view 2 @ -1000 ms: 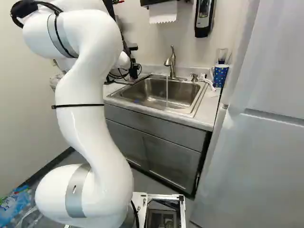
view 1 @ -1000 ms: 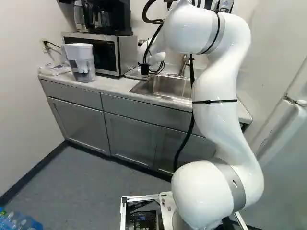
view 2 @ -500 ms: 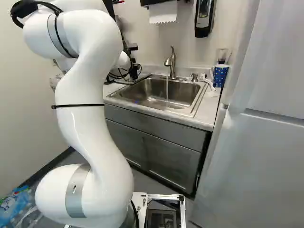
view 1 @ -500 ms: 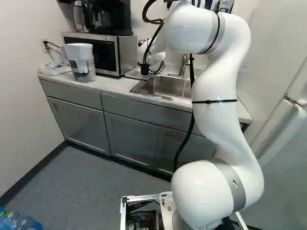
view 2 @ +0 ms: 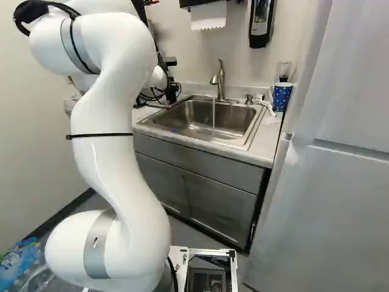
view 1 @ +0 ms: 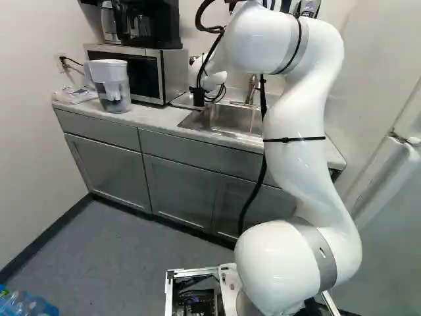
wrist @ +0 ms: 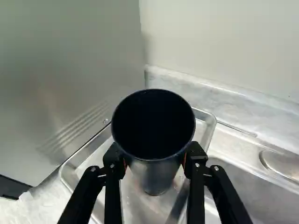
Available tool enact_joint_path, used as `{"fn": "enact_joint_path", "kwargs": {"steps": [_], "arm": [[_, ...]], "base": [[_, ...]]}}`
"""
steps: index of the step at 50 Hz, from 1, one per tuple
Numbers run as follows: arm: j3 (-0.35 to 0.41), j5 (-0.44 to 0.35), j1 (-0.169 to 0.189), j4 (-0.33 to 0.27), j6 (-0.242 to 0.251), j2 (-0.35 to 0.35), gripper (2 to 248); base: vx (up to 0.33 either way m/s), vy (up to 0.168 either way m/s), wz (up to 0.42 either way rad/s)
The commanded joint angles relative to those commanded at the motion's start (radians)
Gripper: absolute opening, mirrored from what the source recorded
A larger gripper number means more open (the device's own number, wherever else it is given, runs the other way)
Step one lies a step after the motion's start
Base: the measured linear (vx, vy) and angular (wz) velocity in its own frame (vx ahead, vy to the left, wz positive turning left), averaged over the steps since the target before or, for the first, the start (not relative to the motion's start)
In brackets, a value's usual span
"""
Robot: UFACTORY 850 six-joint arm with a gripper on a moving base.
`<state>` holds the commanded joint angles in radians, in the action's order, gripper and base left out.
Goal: Rinse the cup and place it in the tray
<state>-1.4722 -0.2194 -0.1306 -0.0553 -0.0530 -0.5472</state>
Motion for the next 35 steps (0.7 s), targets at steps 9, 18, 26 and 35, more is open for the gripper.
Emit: {"fn": "enact_joint_path", "kwargs": {"steps": [9, 18, 26, 35], "arm": [[0.000, 0.000, 0.000, 0.000, 0.000, 0.000, 126], [0.000, 0.000, 0.000, 0.000, 0.000, 0.000, 126], [0.000, 0.000, 0.000, 0.000, 0.000, 0.000, 128], [0.000, 0.000, 0.000, 0.000, 0.000, 0.000, 189]], "base": [[0.000, 0.000, 0.000], [0.000, 0.000, 0.000], [0.000, 0.000, 0.000], [0.000, 0.000, 0.000]]}}
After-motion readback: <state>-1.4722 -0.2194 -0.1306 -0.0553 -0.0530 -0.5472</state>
